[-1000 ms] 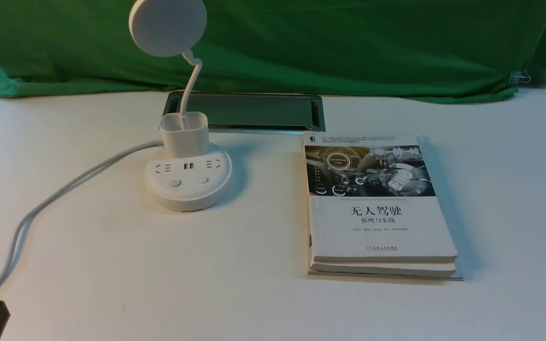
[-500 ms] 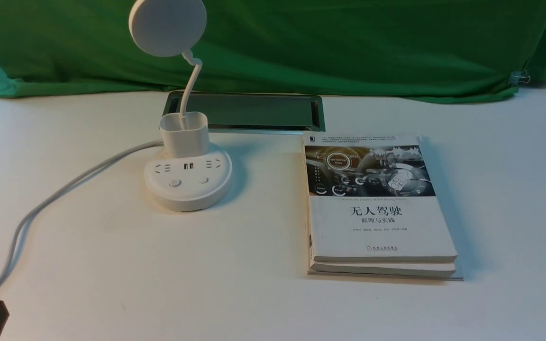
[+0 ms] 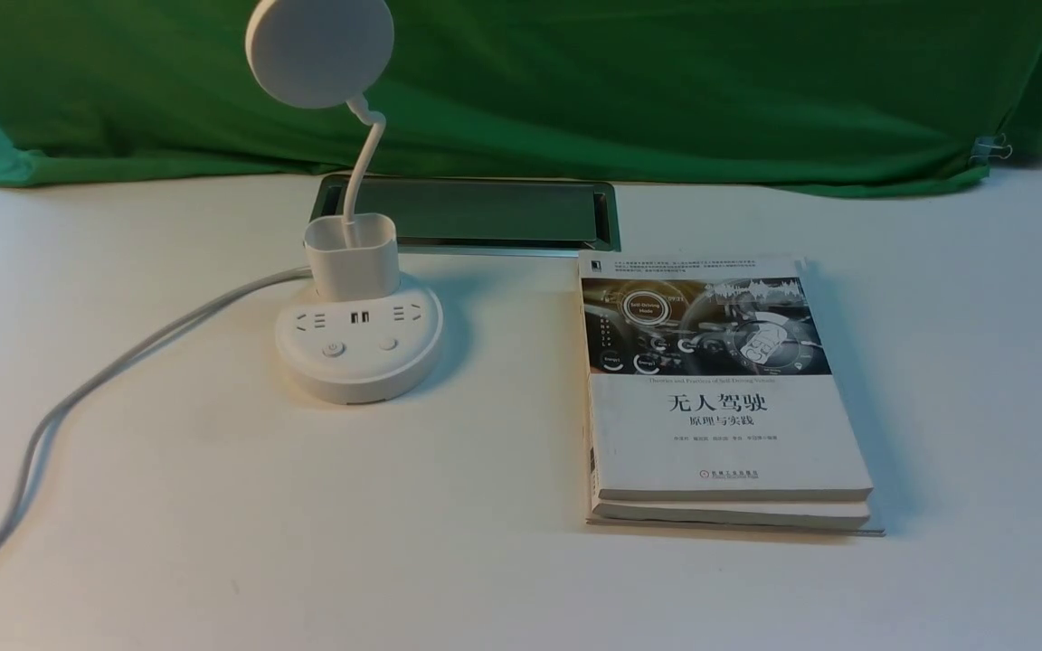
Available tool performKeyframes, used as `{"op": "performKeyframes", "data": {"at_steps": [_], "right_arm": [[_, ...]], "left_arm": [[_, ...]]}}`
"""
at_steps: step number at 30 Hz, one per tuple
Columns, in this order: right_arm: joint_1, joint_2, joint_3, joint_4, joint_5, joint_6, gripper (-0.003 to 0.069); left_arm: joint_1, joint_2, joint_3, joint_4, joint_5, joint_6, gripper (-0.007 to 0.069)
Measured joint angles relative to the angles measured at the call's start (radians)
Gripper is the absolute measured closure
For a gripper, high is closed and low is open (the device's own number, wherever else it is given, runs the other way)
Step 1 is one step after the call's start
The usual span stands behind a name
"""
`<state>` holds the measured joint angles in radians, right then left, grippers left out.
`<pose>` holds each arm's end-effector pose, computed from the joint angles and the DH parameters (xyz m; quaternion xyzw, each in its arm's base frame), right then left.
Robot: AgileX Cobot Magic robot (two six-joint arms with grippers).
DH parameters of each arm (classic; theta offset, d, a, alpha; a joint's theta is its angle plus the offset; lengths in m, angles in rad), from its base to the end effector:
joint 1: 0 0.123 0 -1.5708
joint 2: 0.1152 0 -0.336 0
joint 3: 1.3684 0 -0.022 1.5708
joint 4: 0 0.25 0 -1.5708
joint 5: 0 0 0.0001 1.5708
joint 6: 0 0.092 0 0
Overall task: Turn on the desk lamp on the white desktop with your hand.
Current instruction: 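Press the power button on the lamp base to turn the lamp on with the left gripper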
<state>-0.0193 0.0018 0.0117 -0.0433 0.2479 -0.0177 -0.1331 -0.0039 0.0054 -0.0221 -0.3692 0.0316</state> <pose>0.0046 -0.0011 0.1865 -0.0120 0.7658 -0.0295 0.6423 -0.0039 0.0013 0.2440 0.0347 0.5283 -0.0497 0.8469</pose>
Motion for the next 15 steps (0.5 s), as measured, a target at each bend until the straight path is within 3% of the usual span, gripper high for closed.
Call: {"op": "performKeyframes", "data": {"at_steps": [3, 4, 6, 9, 12, 13, 15], "right_arm": [[0.000, 0.000, 0.000, 0.000, 0.000, 0.000, 0.0419], [0.000, 0.000, 0.000, 0.000, 0.000, 0.000, 0.0419], [0.000, 0.000, 0.000, 0.000, 0.000, 0.000, 0.0419], [0.000, 0.000, 0.000, 0.000, 0.000, 0.000, 0.0418], [0.000, 0.000, 0.000, 0.000, 0.000, 0.000, 0.0418], [0.000, 0.000, 0.000, 0.000, 0.000, 0.000, 0.0418], [0.000, 0.000, 0.000, 0.000, 0.000, 0.000, 0.0418]], "left_arm": [[0.000, 0.000, 0.000, 0.003, -0.237, -0.003, 0.0603], [0.000, 0.000, 0.000, 0.004, -0.252, -0.007, 0.0603], [0.000, 0.000, 0.000, 0.001, -0.432, -0.066, 0.0603], [0.000, 0.000, -0.036, -0.032, -0.487, -0.099, 0.0603], [0.000, 0.023, -0.180, -0.036, -0.305, -0.115, 0.0603], [0.000, 0.062, -0.312, -0.038, -0.106, -0.129, 0.0603], [0.000, 0.146, -0.473, -0.041, 0.131, -0.122, 0.0603]]}}
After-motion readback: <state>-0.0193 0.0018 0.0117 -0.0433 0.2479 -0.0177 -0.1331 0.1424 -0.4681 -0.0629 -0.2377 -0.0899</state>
